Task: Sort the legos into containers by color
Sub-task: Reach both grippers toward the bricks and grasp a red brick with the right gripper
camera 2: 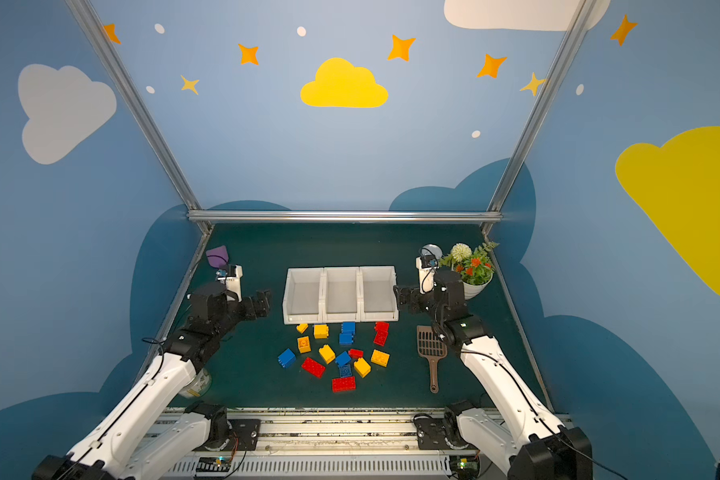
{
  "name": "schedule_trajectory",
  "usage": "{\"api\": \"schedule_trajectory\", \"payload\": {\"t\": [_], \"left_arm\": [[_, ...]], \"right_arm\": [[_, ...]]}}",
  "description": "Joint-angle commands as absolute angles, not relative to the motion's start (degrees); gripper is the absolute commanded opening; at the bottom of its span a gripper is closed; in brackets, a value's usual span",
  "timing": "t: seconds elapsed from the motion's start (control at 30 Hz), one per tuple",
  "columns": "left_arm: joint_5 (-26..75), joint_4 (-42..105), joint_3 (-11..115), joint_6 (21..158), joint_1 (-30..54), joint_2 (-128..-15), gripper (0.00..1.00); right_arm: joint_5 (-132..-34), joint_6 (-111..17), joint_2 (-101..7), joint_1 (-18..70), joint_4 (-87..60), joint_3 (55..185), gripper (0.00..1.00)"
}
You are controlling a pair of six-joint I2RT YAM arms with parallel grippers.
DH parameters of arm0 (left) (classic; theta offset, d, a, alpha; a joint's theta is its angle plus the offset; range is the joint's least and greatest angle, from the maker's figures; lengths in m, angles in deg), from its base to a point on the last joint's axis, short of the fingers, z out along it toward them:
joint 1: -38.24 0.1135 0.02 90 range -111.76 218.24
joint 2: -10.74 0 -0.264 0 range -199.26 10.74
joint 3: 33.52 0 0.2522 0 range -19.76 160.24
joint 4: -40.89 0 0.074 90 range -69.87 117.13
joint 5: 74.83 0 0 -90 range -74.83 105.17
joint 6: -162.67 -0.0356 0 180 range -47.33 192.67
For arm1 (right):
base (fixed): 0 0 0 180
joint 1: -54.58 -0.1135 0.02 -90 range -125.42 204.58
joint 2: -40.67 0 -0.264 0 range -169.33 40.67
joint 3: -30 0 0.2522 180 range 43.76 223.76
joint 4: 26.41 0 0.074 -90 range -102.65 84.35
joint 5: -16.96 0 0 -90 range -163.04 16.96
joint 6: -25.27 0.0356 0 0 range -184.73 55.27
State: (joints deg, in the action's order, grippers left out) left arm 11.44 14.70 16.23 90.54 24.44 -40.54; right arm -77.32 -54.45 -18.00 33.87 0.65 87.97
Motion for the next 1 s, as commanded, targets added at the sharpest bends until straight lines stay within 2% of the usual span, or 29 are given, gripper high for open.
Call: {"api": "schedule_trajectory", "payload": {"t": [0.0, 0.4, 0.73, 0.97], "left_arm": [[12.66, 8.71, 14.63, 96.86, 21.01, -38.57, 0.99], [9.97, 7.19, 8.78, 105.92, 13.24, -35.53, 0.99], [9.37, 5.84, 6.39, 110.24, 9.48, -31.82, 0.99], [8.71, 4.20, 6.09, 111.34, 7.22, -30.83, 0.99]], "right_arm": [[-74.62, -47.56, -19.55, 29.33, 12.10, 90.66, 0.99], [-67.92, -35.52, -24.10, 14.73, 21.60, 89.43, 0.95], [-67.14, -27.26, -27.94, 12.53, 21.10, 87.86, 0.85], [-67.24, -23.77, -36.82, 12.41, 26.33, 93.29, 0.78]]}}
